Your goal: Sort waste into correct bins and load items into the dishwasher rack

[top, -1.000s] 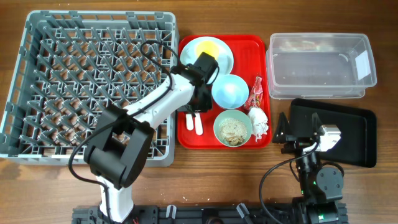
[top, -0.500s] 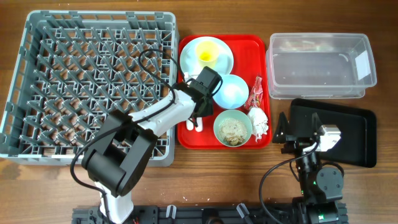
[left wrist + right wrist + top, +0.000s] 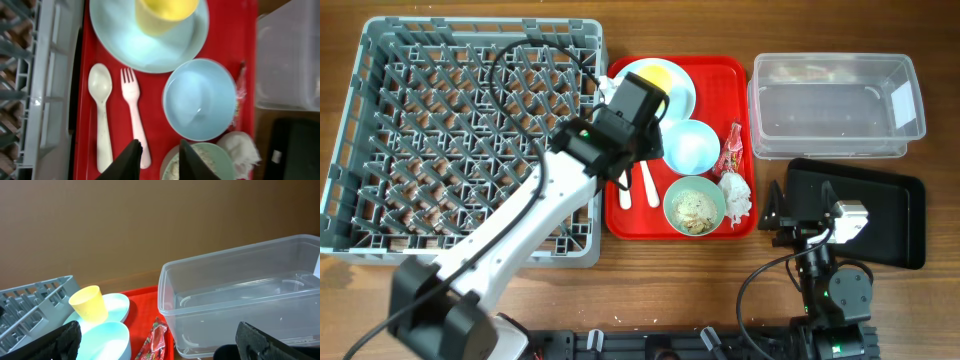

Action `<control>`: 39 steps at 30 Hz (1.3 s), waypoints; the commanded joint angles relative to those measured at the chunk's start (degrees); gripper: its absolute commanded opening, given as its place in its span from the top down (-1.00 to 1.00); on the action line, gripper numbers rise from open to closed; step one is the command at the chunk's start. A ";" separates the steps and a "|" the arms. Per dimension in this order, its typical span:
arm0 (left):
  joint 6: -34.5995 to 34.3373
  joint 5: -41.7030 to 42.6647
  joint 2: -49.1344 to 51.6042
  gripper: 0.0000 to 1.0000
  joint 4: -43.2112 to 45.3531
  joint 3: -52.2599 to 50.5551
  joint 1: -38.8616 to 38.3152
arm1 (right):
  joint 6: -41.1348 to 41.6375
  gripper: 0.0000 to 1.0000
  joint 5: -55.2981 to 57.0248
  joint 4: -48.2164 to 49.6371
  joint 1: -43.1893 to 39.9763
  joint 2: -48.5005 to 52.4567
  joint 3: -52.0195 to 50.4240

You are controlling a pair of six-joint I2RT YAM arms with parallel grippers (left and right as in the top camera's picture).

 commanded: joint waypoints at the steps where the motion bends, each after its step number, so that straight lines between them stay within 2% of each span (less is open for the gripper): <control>1: -2.99 -0.52 8.44 0.47 -0.09 -1.55 0.31 | -0.48 -1.00 -0.50 0.28 0.24 -0.26 -0.04; 3: -3.19 -0.52 13.38 0.53 1.53 -1.55 0.31 | -0.48 -0.99 -0.50 0.28 0.24 -0.26 -0.04; 5: -3.19 -0.55 17.00 0.75 4.17 -1.55 0.48 | -0.48 -1.00 -0.50 0.28 0.24 -0.26 -0.07; 6: -3.19 -0.55 17.49 0.79 5.14 -1.55 0.81 | -0.48 -1.00 -0.50 0.28 0.24 -0.26 -0.04; 10: -4.02 -1.68 18.29 0.77 6.01 -1.55 0.02 | -0.46 -0.99 -0.50 0.28 0.24 -0.24 -0.04; 12: -4.48 -5.25 20.37 0.63 6.99 -1.55 -0.33 | -0.48 -0.99 -0.50 0.28 0.24 -0.24 -0.07; 15: -4.46 -5.29 22.99 0.59 9.60 -1.55 -0.33 | -0.48 -0.99 -0.50 0.28 0.24 -0.26 -0.04; 17: -4.44 -5.33 24.30 0.46 11.98 -1.55 -0.33 | -0.48 -1.00 -0.50 0.28 0.24 -0.26 -0.07; 20: -4.44 -6.54 25.44 0.46 12.59 -1.55 -0.33 | -0.48 -0.99 -0.50 0.28 0.24 -0.26 -0.04; 23: -4.39 -6.54 26.53 0.75 11.52 -1.57 -0.33 | -0.46 -0.98 -0.50 0.28 0.24 -0.26 -0.04; 24: -4.35 -6.54 26.64 0.92 11.02 -1.57 -0.33 | -0.46 -1.00 -0.50 0.28 0.24 -0.24 -0.04; 26: -3.76 -6.54 26.58 0.92 10.40 -1.55 -0.33 | -0.46 -0.99 -0.50 0.28 0.24 -0.26 -0.04; 32: -3.78 -6.51 20.68 0.92 5.68 -1.53 -0.33 | -0.46 -0.99 -0.50 0.28 0.24 -0.26 -0.04; 33: -3.80 -6.47 19.67 0.89 4.61 -1.53 -0.33 | -0.46 -1.00 -0.50 0.28 0.24 -0.26 -0.04; 34: -3.80 -5.55 19.56 0.77 4.39 -1.53 -0.33 | -0.48 -0.99 -0.50 0.28 0.24 -0.26 -0.04; 36: -3.80 1.38 19.98 0.67 4.17 -1.55 -0.42 | -0.46 -0.99 -0.50 0.28 0.24 -0.26 -0.04; 39: -4.72 2.64 19.96 0.47 3.74 -1.55 -1.36 | -0.48 -0.99 -0.50 0.28 0.24 -0.26 -0.04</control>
